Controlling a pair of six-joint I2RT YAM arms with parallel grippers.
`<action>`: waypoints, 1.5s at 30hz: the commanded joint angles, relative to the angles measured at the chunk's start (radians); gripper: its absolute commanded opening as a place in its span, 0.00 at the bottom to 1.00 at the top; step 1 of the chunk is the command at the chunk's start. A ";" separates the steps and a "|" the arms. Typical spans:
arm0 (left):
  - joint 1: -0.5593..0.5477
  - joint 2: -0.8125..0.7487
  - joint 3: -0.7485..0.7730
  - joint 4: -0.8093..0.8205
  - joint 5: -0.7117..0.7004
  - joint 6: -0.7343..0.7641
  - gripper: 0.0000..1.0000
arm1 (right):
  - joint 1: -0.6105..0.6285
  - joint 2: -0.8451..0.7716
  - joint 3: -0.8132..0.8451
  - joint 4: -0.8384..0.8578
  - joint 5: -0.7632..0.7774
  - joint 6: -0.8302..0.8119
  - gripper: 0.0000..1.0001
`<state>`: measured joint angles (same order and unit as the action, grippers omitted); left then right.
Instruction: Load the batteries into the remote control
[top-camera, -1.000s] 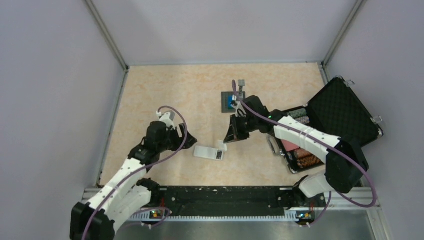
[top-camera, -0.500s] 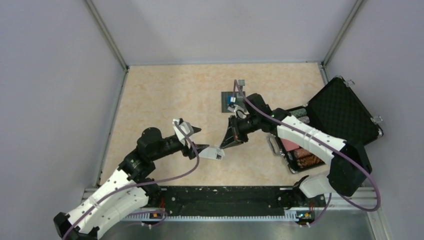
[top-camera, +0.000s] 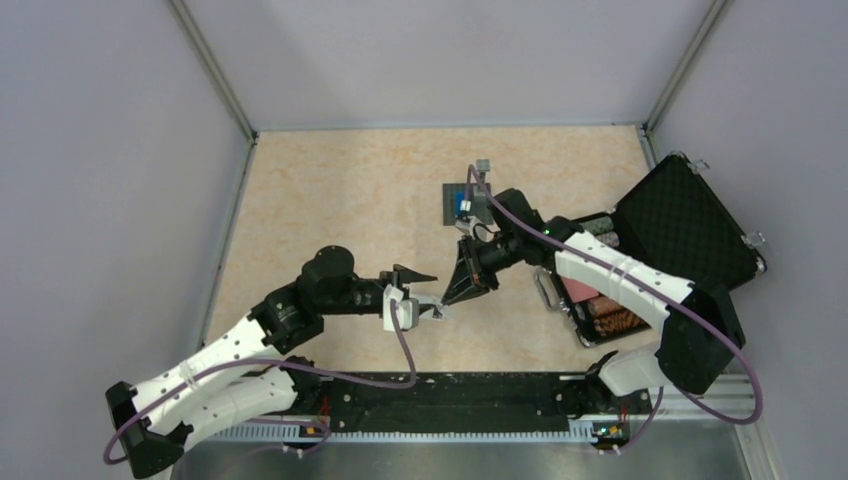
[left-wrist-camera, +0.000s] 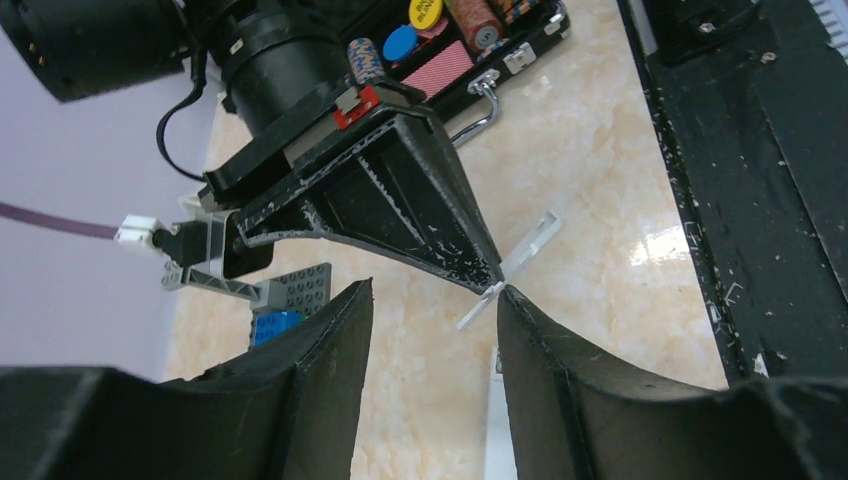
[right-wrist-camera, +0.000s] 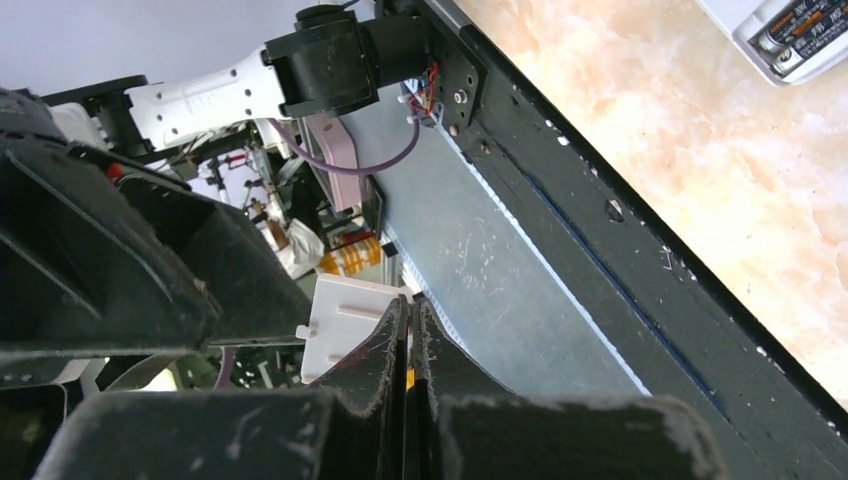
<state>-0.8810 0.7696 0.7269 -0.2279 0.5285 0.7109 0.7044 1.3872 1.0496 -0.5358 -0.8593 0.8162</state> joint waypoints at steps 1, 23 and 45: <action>-0.010 0.014 0.049 -0.084 0.089 0.094 0.49 | -0.006 0.037 0.056 -0.024 -0.016 0.003 0.00; -0.010 0.072 0.044 -0.111 0.152 0.123 0.28 | -0.008 0.080 0.067 -0.029 -0.022 0.010 0.00; -0.033 0.030 -0.038 0.245 -0.406 -0.874 0.00 | -0.168 -0.236 -0.129 0.251 0.189 0.028 0.62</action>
<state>-0.9108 0.8356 0.6994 -0.1844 0.4664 0.4343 0.5777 1.3064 1.0035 -0.5095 -0.7498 0.8379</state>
